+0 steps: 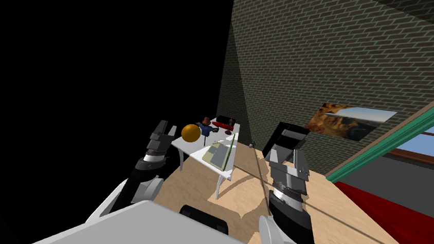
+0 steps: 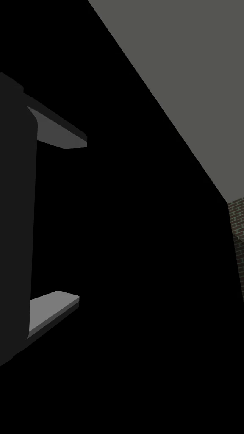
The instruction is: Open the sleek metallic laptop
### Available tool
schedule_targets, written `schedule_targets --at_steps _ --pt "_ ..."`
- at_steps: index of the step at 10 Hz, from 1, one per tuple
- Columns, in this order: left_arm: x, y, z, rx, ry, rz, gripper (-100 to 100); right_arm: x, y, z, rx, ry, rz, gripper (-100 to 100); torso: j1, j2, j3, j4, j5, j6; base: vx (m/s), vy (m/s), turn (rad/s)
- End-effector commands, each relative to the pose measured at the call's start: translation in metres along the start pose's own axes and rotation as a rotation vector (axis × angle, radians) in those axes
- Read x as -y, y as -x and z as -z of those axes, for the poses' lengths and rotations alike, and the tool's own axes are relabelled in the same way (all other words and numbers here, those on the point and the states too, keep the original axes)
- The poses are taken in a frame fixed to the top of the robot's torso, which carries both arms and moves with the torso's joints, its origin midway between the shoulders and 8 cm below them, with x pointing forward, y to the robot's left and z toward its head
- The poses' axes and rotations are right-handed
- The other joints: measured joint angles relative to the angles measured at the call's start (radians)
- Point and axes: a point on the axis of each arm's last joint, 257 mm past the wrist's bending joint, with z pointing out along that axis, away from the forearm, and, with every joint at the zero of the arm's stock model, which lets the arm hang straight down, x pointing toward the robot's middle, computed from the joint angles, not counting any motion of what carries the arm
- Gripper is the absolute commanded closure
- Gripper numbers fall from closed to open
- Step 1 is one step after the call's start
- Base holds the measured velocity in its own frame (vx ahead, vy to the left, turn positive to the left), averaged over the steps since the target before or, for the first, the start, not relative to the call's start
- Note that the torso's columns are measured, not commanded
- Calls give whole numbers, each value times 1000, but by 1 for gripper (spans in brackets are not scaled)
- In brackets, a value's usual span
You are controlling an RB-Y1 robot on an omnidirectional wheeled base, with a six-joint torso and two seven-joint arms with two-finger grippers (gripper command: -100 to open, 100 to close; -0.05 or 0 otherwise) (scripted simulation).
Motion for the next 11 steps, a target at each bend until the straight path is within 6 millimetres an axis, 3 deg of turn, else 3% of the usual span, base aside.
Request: schedule_targets --at_steps 1,9,10,11 --pt "0 0 0 0 0 0 0 0 0 0 0 0 0 0 0 40 -82 41 0 0 0 0 0" --pt "0 0 0 0 0 0 0 0 0 0 0 0 0 0 0 618 -1234 617 0 0 0 0 0" --pt "0 0 0 0 0 0 0 2 -3 1 -36 -8 32 -100 0 691 -1382 691 0 0 16 14 -18" --pt "0 0 0 0 0 0 0 4 -5 2 -62 -15 60 -100 1 725 -1451 724 0 0 22 33 -28"
